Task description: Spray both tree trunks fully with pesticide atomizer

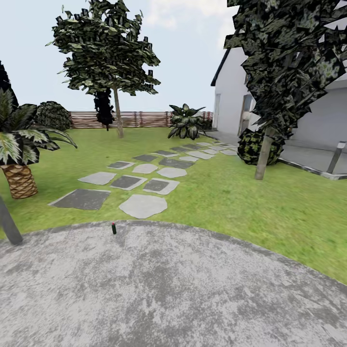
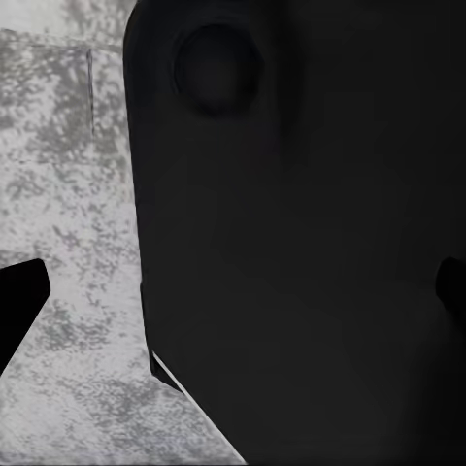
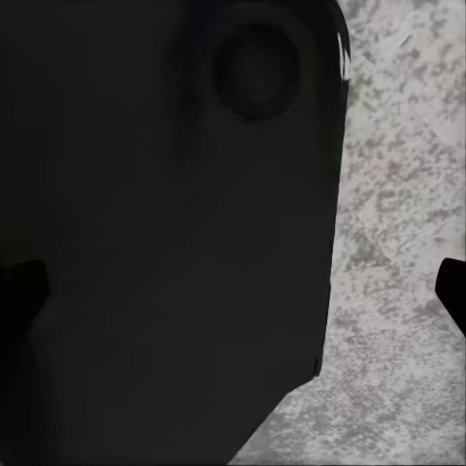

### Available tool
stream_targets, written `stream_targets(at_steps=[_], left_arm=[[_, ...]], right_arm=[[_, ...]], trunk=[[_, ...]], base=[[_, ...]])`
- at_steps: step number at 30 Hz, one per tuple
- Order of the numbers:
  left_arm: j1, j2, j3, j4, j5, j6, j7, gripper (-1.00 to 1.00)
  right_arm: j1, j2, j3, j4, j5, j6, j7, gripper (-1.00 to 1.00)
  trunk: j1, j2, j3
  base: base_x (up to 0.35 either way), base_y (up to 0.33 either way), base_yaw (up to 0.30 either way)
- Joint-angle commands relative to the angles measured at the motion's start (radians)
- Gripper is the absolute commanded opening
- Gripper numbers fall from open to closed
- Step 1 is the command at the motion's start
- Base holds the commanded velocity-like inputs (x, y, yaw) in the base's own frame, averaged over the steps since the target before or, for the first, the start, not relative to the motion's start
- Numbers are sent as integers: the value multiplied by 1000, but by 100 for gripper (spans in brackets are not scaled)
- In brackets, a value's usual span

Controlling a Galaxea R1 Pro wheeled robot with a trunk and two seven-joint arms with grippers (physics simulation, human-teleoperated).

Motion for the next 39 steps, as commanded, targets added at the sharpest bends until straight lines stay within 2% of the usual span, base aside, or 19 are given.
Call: stream_targets(at_steps=[1, 3, 10, 21, 28, 32, 37, 38, 39], left_arm=[[0, 0, 0, 0, 0, 0, 0, 100], [6, -10, -5, -10, 3, 10, -6, 100], [5, -10, -2, -7, 0, 5, -7, 100], [4, -9, 2, -6, 2, 5, -8, 100], [0, -6, -4, -21, 2, -3, -7, 100], [-4, 0, -4, -44, -3, -18, -6, 100], [-6, 20, -3, -72, -3, -46, -6, 100], [-7, 22, -3, -155, -3, -245, -6, 100], [-8, 23, -3, -158, -3, -259, -6, 100]], right_arm=[[0, 0, 0, 0, 0, 0, 0, 100], [8, 11, 1, -11, 1, 5, 8, 100], [5, 41, 2, -38, 3, 3, 8, 100], [5, 49, 1, -53, 1, 2, 7, 100], [5, 47, 0, -92, 3, -31, 6, 100], [4, 41, -1, -114, 4, -54, 4, 100], [4, 13, -5, -142, 4, -82, 3, 100], [3, -42, -5, -333, 3, -233, 3, 100], [3, -45, -6, -347, 3, -239, 3, 100]], trunk=[[0, 0, 0], [0, 0, 0], [0, 0, 0], [0, 0, 0], [0, 0, 0], [0, 0, 0], [0, 0, 0], [0, 0, 0], [0, 0, 0]], base=[[0, 0, 0], [0, 0, 0], [0, 0, 0], [0, 0, 0], [0, 0, 0], [0, 0, 0], [0, 0, 0], [0, 0, 0], [0, 0, 0]])
